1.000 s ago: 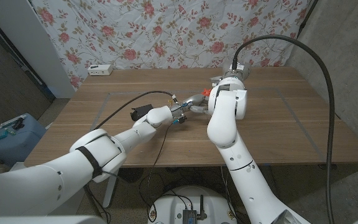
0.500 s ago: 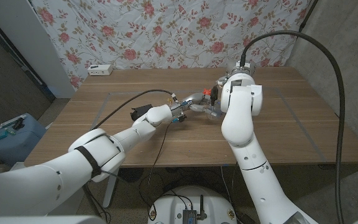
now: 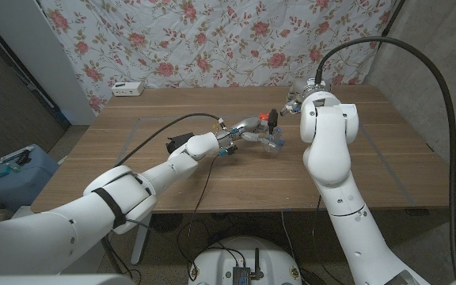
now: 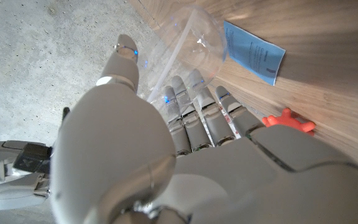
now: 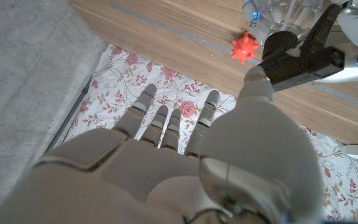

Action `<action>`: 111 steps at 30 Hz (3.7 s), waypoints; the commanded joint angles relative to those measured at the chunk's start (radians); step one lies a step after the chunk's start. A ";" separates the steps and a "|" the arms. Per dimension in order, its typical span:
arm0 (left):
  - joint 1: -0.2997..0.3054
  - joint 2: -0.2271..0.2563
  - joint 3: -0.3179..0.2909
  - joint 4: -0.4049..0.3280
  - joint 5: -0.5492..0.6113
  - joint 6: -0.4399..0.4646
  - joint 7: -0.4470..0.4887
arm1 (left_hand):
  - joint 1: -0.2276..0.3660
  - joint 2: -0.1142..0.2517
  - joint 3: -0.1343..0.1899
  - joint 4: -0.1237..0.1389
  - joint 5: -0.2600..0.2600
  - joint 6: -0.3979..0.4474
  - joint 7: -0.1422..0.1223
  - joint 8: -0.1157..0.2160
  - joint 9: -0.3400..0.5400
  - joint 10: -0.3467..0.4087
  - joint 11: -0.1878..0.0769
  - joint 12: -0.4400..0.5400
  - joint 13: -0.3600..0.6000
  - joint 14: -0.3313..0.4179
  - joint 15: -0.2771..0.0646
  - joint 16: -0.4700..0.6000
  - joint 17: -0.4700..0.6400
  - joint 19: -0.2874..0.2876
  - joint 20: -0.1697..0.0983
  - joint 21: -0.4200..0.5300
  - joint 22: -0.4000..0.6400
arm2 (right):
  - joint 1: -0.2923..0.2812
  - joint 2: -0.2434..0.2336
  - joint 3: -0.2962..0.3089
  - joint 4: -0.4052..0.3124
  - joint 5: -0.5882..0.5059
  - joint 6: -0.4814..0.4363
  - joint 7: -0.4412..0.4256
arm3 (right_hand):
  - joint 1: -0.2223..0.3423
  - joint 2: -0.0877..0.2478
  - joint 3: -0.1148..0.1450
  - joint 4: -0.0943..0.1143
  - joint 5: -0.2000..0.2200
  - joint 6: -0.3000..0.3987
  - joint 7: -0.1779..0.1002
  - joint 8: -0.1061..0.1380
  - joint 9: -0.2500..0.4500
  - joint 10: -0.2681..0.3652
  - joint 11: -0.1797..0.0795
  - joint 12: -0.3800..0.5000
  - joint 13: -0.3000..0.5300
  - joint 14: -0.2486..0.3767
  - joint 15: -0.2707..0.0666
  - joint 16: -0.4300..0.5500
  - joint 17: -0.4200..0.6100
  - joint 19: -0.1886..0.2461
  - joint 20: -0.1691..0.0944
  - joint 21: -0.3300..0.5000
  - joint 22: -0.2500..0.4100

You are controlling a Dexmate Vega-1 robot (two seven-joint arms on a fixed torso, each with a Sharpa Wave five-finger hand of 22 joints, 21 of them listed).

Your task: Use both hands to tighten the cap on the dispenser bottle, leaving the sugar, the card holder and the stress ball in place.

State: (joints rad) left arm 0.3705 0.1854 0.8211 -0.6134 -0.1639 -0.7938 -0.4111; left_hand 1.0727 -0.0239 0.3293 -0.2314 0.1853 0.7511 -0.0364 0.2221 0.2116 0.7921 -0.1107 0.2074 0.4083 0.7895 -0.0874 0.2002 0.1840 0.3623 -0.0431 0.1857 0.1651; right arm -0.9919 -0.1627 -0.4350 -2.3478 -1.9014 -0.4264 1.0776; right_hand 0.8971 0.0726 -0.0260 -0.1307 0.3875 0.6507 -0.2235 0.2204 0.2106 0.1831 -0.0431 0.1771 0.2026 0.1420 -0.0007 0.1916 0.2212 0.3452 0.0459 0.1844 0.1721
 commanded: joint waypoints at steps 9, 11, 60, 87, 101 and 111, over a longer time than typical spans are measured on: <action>-0.023 -0.023 0.004 0.049 -0.001 -0.009 -0.011 | -0.041 0.119 0.081 0.075 0.007 0.106 -0.021 0.007 0.002 0.011 -0.002 0.006 0.000 0.009 -0.069 0.002 0.001 0.006 -0.055 0.001 0.002 | 0.043 -0.143 0.055 -0.055 0.259 0.023 0.073 | 0.077 -0.009 0.018 -0.026 0.039 -0.092 0.000 -0.023 -0.002 -0.117 0.006 0.002 0.006 -0.113 0.045 -0.007 0.005 -0.069 0.024 -0.003 0.000; -0.023 -0.024 0.004 0.051 -0.001 -0.009 -0.010 | -0.041 0.119 0.081 0.075 0.007 0.105 -0.021 0.007 0.002 0.011 -0.004 0.005 0.000 0.009 -0.069 0.002 0.001 0.006 -0.055 0.001 0.002 | 0.046 -0.156 0.057 -0.058 0.284 0.018 0.067 | 0.093 -0.009 0.023 -0.029 0.045 -0.104 0.000 -0.024 -0.002 -0.138 0.010 0.001 0.006 -0.127 0.055 -0.006 0.005 -0.078 0.028 -0.002 0.000; -0.025 -0.035 0.014 0.067 0.001 -0.013 -0.003 | -0.041 0.119 0.081 0.075 0.007 0.105 -0.024 0.006 0.002 0.007 -0.002 0.004 0.000 0.005 -0.070 0.001 0.002 0.004 -0.053 0.001 0.002 | 0.187 -0.417 -0.075 -0.044 0.606 -0.162 0.019 | 0.293 -0.001 0.092 -0.036 0.078 -0.140 0.000 -0.016 -0.009 -0.316 -0.026 0.009 0.000 -0.294 0.107 -0.006 -0.006 -0.188 0.048 -0.005 -0.003; -0.023 -0.031 0.008 0.066 -0.004 -0.019 -0.011 | -0.040 0.120 0.081 0.074 0.007 0.105 -0.025 0.006 0.002 0.008 -0.003 0.005 0.000 0.007 -0.070 0.003 0.003 0.003 -0.052 0.001 0.002 | 0.283 -0.413 -0.156 0.017 0.562 -0.168 0.147 | 0.283 0.002 0.090 -0.017 0.068 -0.103 0.000 -0.002 -0.006 -0.321 -0.022 0.015 -0.002 -0.300 0.111 0.002 -0.007 -0.195 0.054 -0.001 -0.003; -0.012 -0.021 0.007 0.040 -0.002 -0.012 -0.008 | -0.041 0.120 0.081 0.075 0.007 0.104 -0.025 0.006 0.002 0.008 -0.003 0.005 0.001 0.007 -0.070 0.003 0.002 0.003 -0.053 0.001 0.002 | 0.295 -0.383 -0.168 0.033 0.489 -0.168 0.214 | 0.258 0.004 0.081 0.000 0.059 -0.095 0.000 -0.003 -0.007 -0.327 -0.001 0.016 -0.002 -0.299 0.117 0.007 -0.007 -0.195 0.057 0.001 -0.003; 0.003 -0.006 0.008 -0.002 0.004 0.004 -0.002 | -0.042 0.120 0.081 0.076 0.007 0.104 -0.023 0.005 0.002 0.006 -0.001 0.005 0.001 0.007 -0.068 0.003 0.002 0.003 -0.052 0.001 0.002 | 0.279 -0.353 -0.151 0.027 0.450 -0.162 0.253 | 0.200 0.004 0.059 0.032 0.046 -0.086 0.003 -0.005 -0.008 -0.323 0.018 0.021 -0.002 -0.295 0.121 0.012 -0.007 -0.193 0.066 0.004 -0.003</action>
State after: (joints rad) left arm 0.3591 0.1651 0.8288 -0.5768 -0.1655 -0.8086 -0.4201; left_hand 1.0727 -0.0239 0.3293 -0.2313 0.1883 0.7512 -0.0364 0.2186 0.2114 0.7938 -0.1124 0.2070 0.4084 0.7895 -0.0874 0.2002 0.1840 0.3623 -0.0431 0.1857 0.1651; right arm -0.7029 -0.5465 -0.5967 -2.3201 -1.4066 -0.5941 1.2870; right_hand 1.1110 0.0772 0.0371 -0.1072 0.4376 0.5544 -0.2221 0.2147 0.1994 -0.1359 -0.0316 0.1927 0.2000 -0.1503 0.1149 0.1967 0.2141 0.1503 0.1062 0.1806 0.1676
